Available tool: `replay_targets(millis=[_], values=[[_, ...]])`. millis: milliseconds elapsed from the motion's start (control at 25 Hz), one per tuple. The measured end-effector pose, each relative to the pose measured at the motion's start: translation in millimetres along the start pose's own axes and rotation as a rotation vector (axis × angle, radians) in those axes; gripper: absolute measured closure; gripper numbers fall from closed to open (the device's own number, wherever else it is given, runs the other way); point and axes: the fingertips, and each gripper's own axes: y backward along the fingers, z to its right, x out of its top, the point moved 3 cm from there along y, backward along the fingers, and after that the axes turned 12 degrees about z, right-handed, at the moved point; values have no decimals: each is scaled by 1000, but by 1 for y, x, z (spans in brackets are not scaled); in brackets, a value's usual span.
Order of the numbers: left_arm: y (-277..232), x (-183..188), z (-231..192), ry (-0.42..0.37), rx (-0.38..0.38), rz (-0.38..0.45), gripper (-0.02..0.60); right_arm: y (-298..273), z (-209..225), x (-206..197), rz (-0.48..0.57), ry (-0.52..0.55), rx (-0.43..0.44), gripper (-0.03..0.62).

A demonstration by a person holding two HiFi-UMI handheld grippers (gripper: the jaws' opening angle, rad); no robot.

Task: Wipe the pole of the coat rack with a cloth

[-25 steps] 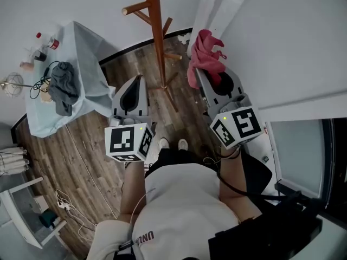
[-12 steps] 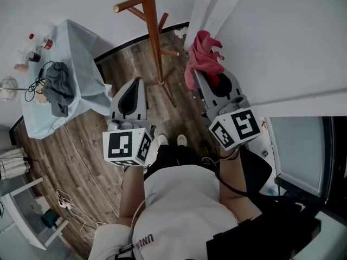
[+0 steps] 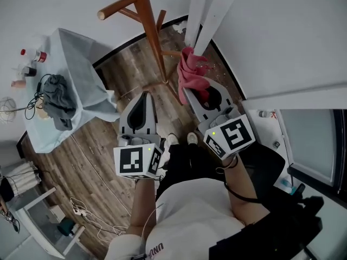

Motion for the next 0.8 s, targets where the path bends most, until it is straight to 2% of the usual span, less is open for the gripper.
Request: replay_targets(millis=[240, 440, 680, 800], values=[[-1, -18, -11, -19, 2, -20, 572, -14, -6, -47, -64, -44, 16, 505], [-7, -40, -18, -15, -21, -38, 572, -23, 0, -79, -106, -21, 15, 505], [-13, -66, -17, -50, -41, -69, 572, -30, 10, -115, -152, -28, -6, 503], [-15, -75, -24, -42, -18, -74, 572, -41, 14, -135, -176, -56, -1, 503]])
